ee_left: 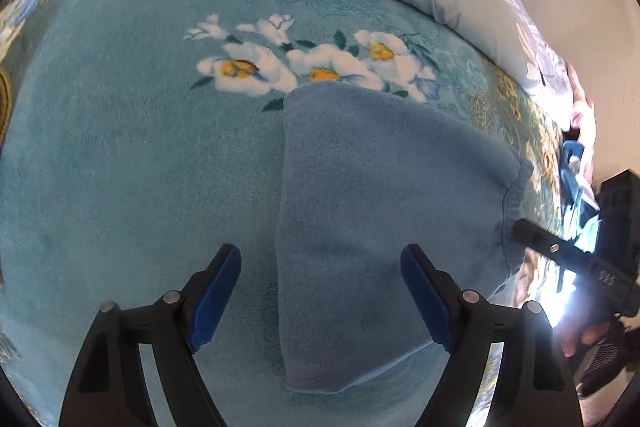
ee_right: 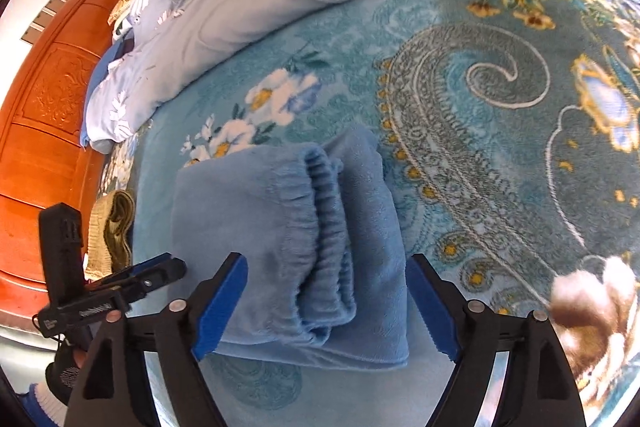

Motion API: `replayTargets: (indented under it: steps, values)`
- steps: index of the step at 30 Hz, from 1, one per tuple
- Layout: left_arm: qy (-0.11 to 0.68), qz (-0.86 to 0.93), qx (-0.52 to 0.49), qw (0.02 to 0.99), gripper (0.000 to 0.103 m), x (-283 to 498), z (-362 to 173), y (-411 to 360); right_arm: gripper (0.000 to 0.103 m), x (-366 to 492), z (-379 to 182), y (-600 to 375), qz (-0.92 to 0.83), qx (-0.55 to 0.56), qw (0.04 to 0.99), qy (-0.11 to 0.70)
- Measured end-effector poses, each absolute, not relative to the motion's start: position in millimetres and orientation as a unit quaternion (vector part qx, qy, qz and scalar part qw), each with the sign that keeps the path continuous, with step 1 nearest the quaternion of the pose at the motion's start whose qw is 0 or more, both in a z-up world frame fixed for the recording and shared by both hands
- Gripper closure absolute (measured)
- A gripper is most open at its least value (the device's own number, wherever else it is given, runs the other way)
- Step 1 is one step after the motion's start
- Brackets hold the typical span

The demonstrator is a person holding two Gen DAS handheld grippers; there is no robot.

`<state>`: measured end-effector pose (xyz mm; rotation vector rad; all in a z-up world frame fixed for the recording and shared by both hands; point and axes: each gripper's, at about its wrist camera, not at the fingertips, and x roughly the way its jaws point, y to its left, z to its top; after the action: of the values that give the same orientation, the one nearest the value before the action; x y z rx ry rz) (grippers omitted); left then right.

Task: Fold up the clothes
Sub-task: 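Grasp the folded sweatpants edge with the left gripper while the right holds the cuffs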

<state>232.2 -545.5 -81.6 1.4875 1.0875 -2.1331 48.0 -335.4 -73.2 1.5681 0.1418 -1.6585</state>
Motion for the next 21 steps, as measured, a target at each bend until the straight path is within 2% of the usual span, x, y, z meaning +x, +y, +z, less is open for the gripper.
replayTargets:
  steps: [5, 21]
  values:
    - [0.389, -0.758, 0.5, 0.154, 0.019, 227, -83, -547, 0.017, 43, -86, -340, -0.649, 0.629, 0.423, 0.058]
    - [0.384, -0.745, 0.533, 0.117, 0.019, 217, -101, -551, 0.017, 35, -101, -346, -0.621, 0.632, 0.461, 0.055]
